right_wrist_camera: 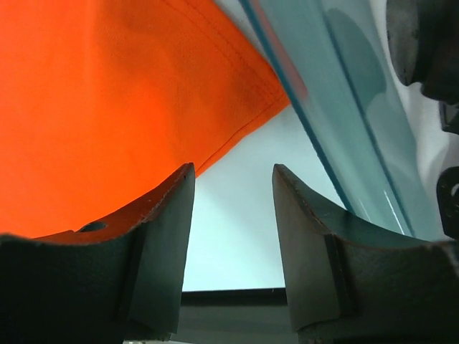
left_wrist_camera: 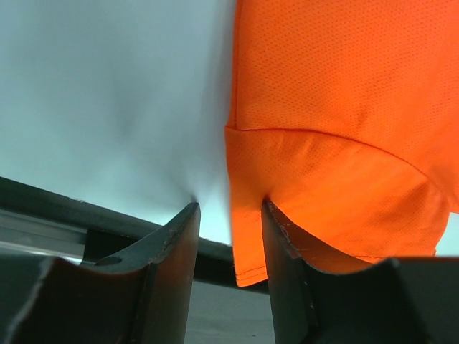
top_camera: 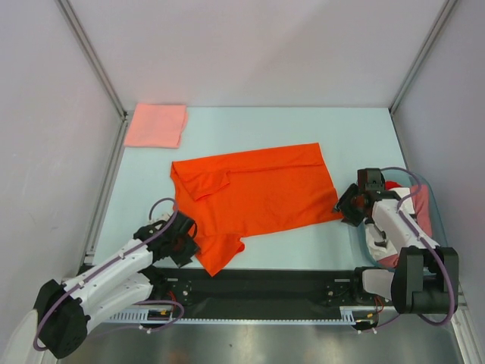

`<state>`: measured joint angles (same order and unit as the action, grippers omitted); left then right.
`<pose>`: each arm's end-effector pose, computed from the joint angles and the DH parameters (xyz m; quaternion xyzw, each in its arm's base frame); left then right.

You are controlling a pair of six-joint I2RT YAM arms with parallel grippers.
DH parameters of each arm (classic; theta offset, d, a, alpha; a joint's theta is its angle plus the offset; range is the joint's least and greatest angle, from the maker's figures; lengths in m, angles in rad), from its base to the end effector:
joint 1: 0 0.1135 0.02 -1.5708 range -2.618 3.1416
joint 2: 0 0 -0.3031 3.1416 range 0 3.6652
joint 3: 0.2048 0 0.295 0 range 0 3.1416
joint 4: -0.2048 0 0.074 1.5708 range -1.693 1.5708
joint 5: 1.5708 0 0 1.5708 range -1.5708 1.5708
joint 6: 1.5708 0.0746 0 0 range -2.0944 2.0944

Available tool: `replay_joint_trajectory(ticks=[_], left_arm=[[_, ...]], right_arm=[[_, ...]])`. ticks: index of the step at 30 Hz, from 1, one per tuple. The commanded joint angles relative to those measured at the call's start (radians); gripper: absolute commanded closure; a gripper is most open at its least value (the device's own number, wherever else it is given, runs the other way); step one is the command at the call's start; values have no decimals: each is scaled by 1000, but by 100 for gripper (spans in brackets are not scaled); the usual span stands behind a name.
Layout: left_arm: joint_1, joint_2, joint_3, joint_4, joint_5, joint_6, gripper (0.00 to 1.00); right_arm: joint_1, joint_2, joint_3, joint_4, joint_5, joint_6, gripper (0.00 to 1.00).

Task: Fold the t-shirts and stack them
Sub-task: Fold the tshirt

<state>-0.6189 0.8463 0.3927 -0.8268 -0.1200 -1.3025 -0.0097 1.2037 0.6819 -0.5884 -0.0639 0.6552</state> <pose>0.1253 -0.0783 0.1260 -0.3392 0.9277 -0.0844 0.1314 0.2575 0.0023 0.1715 0.3107 0.9222 0.1019 0.2065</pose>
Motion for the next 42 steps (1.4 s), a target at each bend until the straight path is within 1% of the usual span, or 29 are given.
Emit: replay_joint_trajectory(ticks=[1, 4, 6, 9, 13, 14, 17, 21, 26, 29, 36, 38, 42], left_arm=[[-7, 39, -20, 34, -32, -24, 54], [-8, 62, -17, 54, -33, -14, 55], [-8, 69, -12, 61, -38, -6, 60], [-7, 69, -6, 54, -50, 6, 64], [-7, 57, -5, 41, -55, 14, 71], [-7, 53, -2, 37, -58, 14, 73], [-7, 50, 12, 29, -69, 23, 75], [-7, 63, 46, 15, -87, 51, 80], [-7, 80, 77, 11, -90, 83, 87], [-7, 77, 90, -3, -104, 92, 89], [-7, 56, 98, -12, -116, 106, 89], [-7, 54, 100, -12, -116, 111, 90], [-7, 48, 109, -12, -122, 127, 92]], right_arm=[[-13, 42, -27, 38, 91, 14, 48], [-16, 78, -28, 45, 131, 12, 48], [-41, 88, -25, 50, 159, -3, 47], [-67, 102, -21, 55, 162, -26, 47], [-70, 96, -30, 53, 161, -13, 47], [-70, 94, -39, 62, 158, -9, 48], [-70, 112, -53, 85, 144, -2, 50], [-70, 135, -54, 107, 164, -11, 58], [-70, 161, -50, 128, 170, -12, 63], [-70, 184, -47, 142, 171, -12, 66], [-58, 224, -50, 177, 179, -15, 67], [-53, 231, -47, 170, 176, -17, 71], [-42, 186, -50, 118, 182, -12, 73]])
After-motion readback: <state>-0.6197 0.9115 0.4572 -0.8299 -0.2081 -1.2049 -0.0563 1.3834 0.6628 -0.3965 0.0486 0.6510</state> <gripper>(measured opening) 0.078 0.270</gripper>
